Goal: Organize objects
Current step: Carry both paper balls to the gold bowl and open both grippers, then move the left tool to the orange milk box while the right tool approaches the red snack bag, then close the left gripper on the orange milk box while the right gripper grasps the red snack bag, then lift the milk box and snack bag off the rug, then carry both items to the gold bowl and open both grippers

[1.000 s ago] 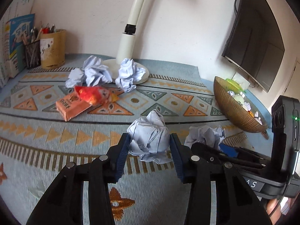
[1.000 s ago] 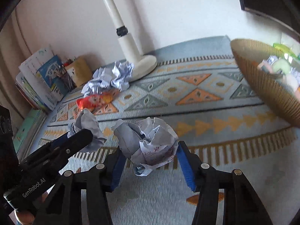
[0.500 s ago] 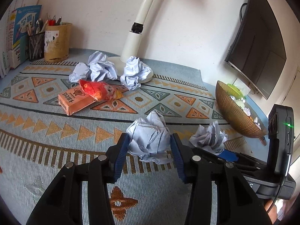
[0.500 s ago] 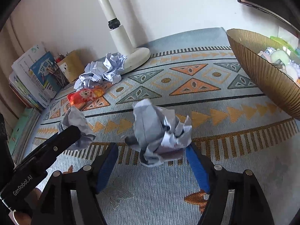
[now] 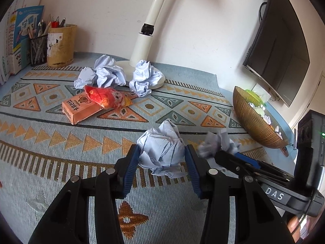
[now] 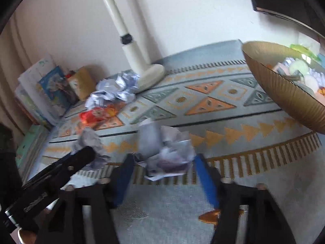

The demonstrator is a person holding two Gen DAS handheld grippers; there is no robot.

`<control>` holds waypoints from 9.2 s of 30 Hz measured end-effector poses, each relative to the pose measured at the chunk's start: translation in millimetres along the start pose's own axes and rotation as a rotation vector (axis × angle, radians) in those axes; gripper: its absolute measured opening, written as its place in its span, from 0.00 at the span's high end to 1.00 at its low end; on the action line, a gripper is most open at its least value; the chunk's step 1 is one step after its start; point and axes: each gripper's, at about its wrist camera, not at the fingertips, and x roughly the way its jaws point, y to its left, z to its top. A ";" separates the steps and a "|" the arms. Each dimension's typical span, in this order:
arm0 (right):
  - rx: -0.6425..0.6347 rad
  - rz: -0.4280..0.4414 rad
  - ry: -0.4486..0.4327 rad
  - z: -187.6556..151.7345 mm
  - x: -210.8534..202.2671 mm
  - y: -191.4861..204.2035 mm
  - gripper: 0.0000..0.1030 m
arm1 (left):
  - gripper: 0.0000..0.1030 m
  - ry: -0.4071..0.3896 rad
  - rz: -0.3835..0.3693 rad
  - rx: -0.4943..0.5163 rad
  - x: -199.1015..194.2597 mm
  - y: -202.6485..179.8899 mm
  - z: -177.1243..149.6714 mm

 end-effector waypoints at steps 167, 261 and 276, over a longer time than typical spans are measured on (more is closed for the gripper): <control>-0.034 0.128 0.417 45.4 132.2 86.9 0.53 | 0.60 0.213 0.119 0.122 37.1 117.3 46.0; -0.191 -0.581 -0.440 75.6 -143.4 -58.0 0.00 | 0.15 -0.050 -0.117 0.212 7.5 -116.3 58.8; -0.204 -0.337 -0.077 13.7 24.0 56.1 0.00 | 0.01 -0.121 0.287 0.032 -29.9 50.6 5.3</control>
